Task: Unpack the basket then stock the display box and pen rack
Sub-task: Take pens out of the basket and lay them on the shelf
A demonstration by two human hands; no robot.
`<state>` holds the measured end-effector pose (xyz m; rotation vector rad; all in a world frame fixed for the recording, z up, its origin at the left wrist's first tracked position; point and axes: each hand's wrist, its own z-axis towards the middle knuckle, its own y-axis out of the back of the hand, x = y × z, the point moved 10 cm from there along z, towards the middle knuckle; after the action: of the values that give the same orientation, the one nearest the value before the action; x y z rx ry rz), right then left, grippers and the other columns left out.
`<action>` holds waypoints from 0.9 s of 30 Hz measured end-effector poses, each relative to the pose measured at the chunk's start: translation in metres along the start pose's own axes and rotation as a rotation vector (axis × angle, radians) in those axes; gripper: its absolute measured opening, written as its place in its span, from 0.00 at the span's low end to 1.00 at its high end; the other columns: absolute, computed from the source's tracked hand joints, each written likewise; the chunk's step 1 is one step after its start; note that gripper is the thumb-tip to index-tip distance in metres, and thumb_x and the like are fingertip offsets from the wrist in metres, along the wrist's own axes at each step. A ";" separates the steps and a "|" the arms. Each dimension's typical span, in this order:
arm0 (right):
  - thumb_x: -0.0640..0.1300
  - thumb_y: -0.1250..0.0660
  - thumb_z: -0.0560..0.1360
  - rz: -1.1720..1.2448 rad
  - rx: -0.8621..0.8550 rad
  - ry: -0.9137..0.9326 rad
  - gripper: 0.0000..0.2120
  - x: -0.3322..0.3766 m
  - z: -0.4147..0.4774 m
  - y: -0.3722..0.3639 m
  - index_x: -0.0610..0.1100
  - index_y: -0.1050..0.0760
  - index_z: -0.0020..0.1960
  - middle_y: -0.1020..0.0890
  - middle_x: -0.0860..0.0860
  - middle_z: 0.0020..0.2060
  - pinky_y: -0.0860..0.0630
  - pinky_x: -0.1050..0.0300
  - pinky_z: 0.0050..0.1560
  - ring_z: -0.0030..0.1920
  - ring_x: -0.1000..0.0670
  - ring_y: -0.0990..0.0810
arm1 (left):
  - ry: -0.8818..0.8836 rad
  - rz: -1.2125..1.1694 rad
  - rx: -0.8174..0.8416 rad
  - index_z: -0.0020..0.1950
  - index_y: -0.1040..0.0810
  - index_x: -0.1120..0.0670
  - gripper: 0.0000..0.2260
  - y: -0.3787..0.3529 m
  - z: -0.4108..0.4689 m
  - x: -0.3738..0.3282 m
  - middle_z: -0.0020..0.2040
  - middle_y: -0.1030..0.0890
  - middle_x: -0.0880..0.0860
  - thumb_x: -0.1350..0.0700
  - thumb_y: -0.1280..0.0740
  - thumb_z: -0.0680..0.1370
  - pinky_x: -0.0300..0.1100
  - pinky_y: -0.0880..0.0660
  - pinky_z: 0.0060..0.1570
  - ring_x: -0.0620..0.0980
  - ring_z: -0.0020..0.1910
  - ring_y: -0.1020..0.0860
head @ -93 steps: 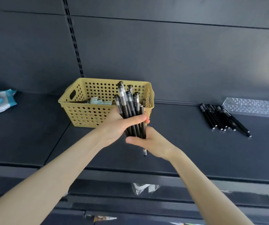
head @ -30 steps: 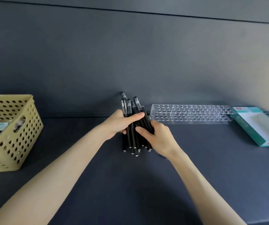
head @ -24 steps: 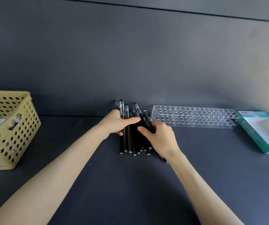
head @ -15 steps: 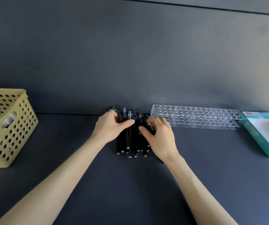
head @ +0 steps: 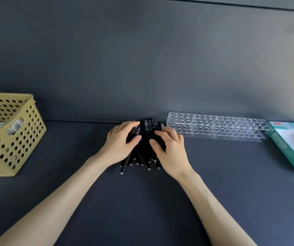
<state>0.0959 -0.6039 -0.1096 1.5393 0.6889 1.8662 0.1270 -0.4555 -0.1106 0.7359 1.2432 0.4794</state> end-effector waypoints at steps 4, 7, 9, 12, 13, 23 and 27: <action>0.51 0.39 0.78 -0.079 0.011 0.014 0.17 0.005 -0.002 -0.002 0.49 0.27 0.66 0.35 0.51 0.69 0.41 0.54 0.67 0.65 0.46 0.41 | 0.061 -0.020 -0.051 0.71 0.33 0.50 0.19 0.005 -0.004 0.007 0.73 0.37 0.47 0.51 0.39 0.80 0.54 0.41 0.70 0.49 0.72 0.37; 0.49 0.39 0.78 -0.160 -0.023 0.052 0.12 0.009 -0.006 0.001 0.50 0.23 0.60 0.34 0.51 0.69 0.46 0.56 0.62 0.66 0.46 0.41 | 0.092 -0.040 -0.134 0.72 0.34 0.54 0.20 0.010 -0.005 0.007 0.74 0.36 0.51 0.52 0.39 0.81 0.52 0.40 0.70 0.49 0.72 0.37; 0.47 0.37 0.77 -0.156 -0.051 0.073 0.09 0.013 -0.008 0.005 0.49 0.20 0.54 0.31 0.50 0.67 0.46 0.58 0.58 0.65 0.45 0.38 | 0.104 -0.044 -0.192 0.72 0.34 0.55 0.20 0.014 -0.007 0.006 0.73 0.36 0.53 0.53 0.38 0.81 0.52 0.39 0.70 0.51 0.72 0.35; 0.45 0.34 0.76 -0.098 -0.047 0.082 0.07 0.015 -0.009 0.006 0.47 0.19 0.49 0.27 0.51 0.64 0.42 0.58 0.58 0.63 0.45 0.35 | 0.133 -0.019 -0.261 0.72 0.34 0.56 0.21 0.018 -0.017 0.007 0.74 0.37 0.55 0.52 0.38 0.80 0.54 0.39 0.69 0.54 0.72 0.37; 0.45 0.34 0.76 -0.080 -0.037 0.081 0.06 0.015 -0.009 0.006 0.46 0.19 0.49 0.27 0.51 0.63 0.40 0.57 0.60 0.63 0.45 0.34 | 0.137 -0.007 -0.260 0.73 0.35 0.56 0.22 0.017 -0.021 0.007 0.74 0.37 0.55 0.52 0.38 0.80 0.53 0.39 0.70 0.54 0.72 0.38; 0.44 0.35 0.77 -0.060 -0.004 0.097 0.09 0.020 -0.008 0.007 0.44 0.21 0.54 0.26 0.51 0.63 0.37 0.54 0.63 0.62 0.45 0.34 | 0.082 0.063 -0.148 0.65 0.25 0.57 0.15 0.012 -0.028 -0.005 0.71 0.32 0.53 0.53 0.36 0.80 0.48 0.40 0.70 0.52 0.72 0.37; 0.43 0.37 0.77 -0.089 -0.025 0.140 0.09 0.042 -0.008 0.016 0.43 0.22 0.55 0.22 0.50 0.58 0.32 0.53 0.58 0.57 0.45 0.30 | 0.002 0.092 -0.211 0.59 0.22 0.57 0.11 0.044 -0.042 -0.019 0.59 0.23 0.51 0.55 0.35 0.79 0.49 0.31 0.61 0.51 0.60 0.27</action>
<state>0.0805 -0.5837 -0.0721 1.3498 0.7809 1.9213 0.0846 -0.4284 -0.0716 0.6148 1.1433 0.6766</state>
